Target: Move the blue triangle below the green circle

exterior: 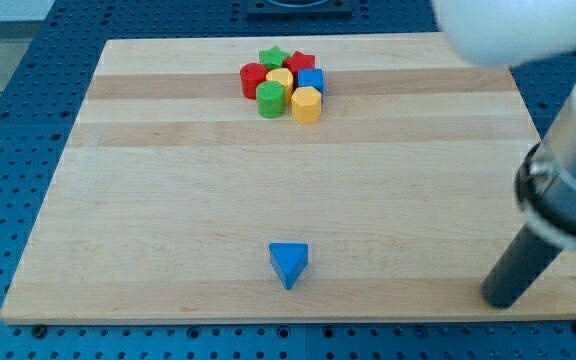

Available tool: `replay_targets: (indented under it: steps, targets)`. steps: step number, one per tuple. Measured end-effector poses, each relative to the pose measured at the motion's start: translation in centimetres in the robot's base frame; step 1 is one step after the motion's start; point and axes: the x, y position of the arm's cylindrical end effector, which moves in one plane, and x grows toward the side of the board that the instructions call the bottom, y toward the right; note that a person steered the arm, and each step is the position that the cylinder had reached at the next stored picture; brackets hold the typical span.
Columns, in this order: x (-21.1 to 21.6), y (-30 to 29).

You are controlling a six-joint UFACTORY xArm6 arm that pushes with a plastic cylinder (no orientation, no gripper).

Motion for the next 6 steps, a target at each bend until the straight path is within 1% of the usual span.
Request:
replay_targets:
  steps: [1,2,3,4,5,6]
  targets:
    - [0.1,-3.6]
    - [-0.2,-8.8]
    - [-0.4,-12.8]
    - [-0.9,-15.2]
    - [-1.7,-18.4]
    - [-3.7,-21.3]
